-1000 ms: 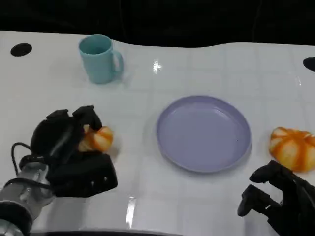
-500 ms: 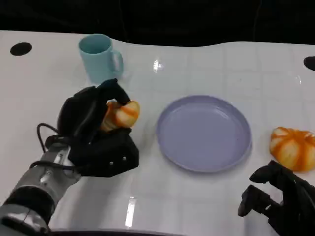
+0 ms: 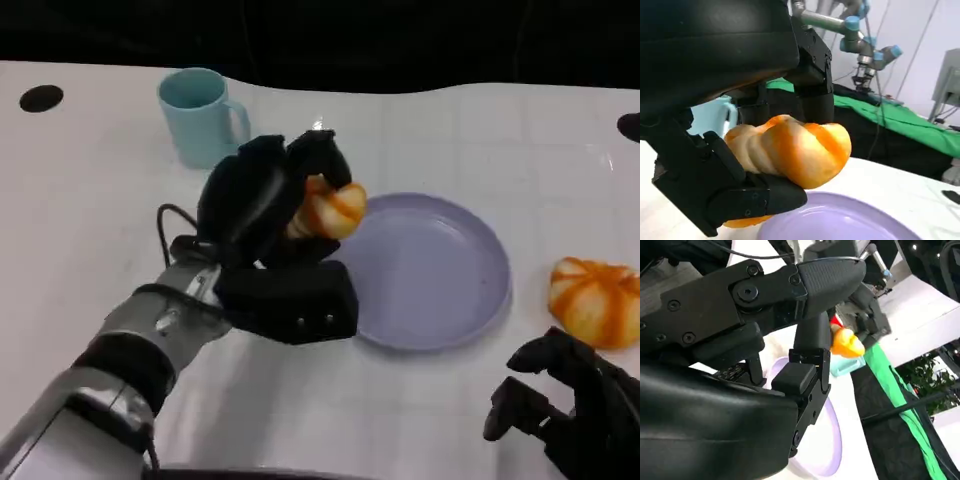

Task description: Grasp the bread from the table and place it into the plate.

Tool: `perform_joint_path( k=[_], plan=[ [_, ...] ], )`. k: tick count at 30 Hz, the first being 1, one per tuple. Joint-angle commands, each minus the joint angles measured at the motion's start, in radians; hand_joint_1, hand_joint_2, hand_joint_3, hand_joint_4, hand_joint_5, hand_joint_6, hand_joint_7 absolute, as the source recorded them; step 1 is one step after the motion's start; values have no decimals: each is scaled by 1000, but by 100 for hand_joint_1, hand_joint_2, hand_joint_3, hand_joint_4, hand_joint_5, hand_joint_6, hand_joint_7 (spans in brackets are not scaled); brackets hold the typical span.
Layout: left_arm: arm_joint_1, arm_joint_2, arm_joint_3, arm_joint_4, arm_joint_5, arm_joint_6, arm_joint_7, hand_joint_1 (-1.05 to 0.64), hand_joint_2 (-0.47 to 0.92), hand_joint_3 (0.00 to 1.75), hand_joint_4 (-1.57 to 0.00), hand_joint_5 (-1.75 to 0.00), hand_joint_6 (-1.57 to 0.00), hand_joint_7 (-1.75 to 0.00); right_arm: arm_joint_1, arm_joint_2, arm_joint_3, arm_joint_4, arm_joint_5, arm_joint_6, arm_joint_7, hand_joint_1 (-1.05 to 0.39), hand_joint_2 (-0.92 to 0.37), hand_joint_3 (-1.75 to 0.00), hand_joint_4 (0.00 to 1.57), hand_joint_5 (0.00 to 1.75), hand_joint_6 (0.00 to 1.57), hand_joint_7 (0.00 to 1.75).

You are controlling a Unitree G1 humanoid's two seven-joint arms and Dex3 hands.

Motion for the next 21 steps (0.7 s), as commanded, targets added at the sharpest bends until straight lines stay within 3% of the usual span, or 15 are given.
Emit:
perform_joint_path(
  k=[1,12,16,21],
  plan=[
    [-56,-31,-25,36,18,2,-15,-16,40,128,-87,-175,-65,-175,6,-9,-8,-6,-3,-2,-8,-52,-92,-18,72,155,80,108],
    [-113,-142,-94,116,69,65,34,-18,49,105,-84,-175,-62,-175,4,-10,-8,0,1,-9,7,-51,-92,-21,73,156,79,109],
    [-130,-164,-113,138,84,100,39,-19,58,92,-84,-175,-62,-175,6,-7,-9,-1,6,-8,9,-50,-92,-20,73,155,79,108],
    [-140,-178,-121,150,90,108,46,-19,60,88,-84,-175,-61,-175,9,-7,-5,-3,-2,-18,11,-51,-92,-20,73,155,79,108]
  ],
)
